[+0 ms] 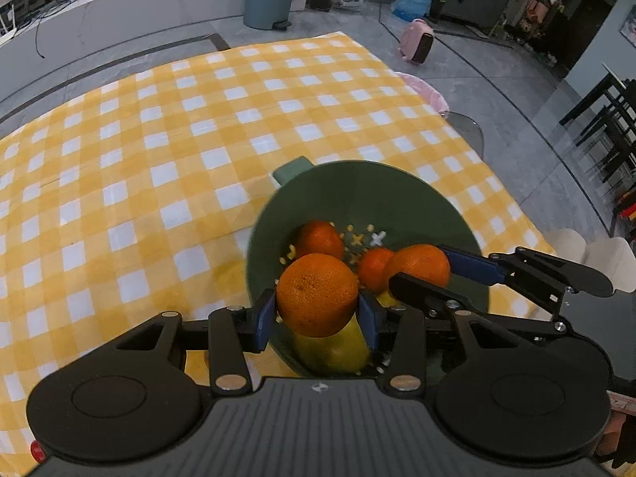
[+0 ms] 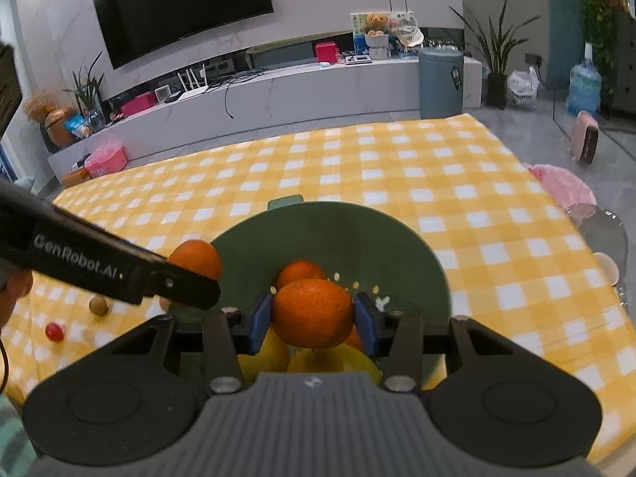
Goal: Organize fruits
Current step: 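Lower both oranges into the green colander and open both tools, then withdraw both tools from the colander toward the cucumber and tomato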
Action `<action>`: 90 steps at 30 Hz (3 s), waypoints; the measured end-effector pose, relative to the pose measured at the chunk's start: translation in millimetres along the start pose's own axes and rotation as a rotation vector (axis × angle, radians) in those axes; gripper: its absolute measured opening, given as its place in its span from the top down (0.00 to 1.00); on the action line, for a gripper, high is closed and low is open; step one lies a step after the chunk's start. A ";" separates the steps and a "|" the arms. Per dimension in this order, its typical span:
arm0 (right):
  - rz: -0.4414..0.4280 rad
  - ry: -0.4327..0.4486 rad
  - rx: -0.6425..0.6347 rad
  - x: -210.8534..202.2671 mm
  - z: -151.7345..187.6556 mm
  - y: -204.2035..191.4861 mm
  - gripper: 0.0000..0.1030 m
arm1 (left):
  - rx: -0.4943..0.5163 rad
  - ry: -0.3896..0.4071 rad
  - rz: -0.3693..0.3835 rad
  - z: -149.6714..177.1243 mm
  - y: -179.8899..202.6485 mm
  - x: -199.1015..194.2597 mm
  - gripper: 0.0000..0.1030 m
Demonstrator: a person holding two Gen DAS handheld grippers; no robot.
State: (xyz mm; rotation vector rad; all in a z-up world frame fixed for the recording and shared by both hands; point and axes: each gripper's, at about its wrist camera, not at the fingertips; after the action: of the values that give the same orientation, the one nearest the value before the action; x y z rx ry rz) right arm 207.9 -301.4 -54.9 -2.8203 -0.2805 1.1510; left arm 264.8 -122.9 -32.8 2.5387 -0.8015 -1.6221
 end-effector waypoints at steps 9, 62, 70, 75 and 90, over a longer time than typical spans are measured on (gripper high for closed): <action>-0.010 -0.062 0.002 40.4 -1.6 -12.1 0.59 | 0.002 -0.002 -0.010 -9.0 -9.7 10.4 0.53; 0.064 0.108 0.088 -23.2 29.7 -0.9 0.45 | 0.258 0.043 -0.225 14.3 47.2 -17.3 0.34; 0.045 0.100 0.072 -50.0 35.0 -28.6 0.40 | 0.241 0.102 -0.271 45.1 44.3 -68.9 0.34; 0.007 0.095 0.032 -63.9 40.4 -52.6 0.39 | 0.219 0.127 -0.248 64.8 30.5 -92.3 0.34; -0.049 -0.045 -0.143 -65.5 65.3 -119.9 0.38 | 0.125 0.079 -0.237 110.1 -30.2 -127.4 0.34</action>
State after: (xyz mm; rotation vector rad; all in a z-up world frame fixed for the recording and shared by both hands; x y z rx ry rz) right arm 99.8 -196.5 -39.3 -2.8931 -0.4495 1.2321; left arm 141.5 -14.4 15.3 2.8611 -0.6348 -1.5633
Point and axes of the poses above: each gripper's, at about its wrist camera, not at the fingertips, and x roughly the way its jaws point, y to its right, z to its underside, and after that the axes turned 6 degrees about z, right-handed
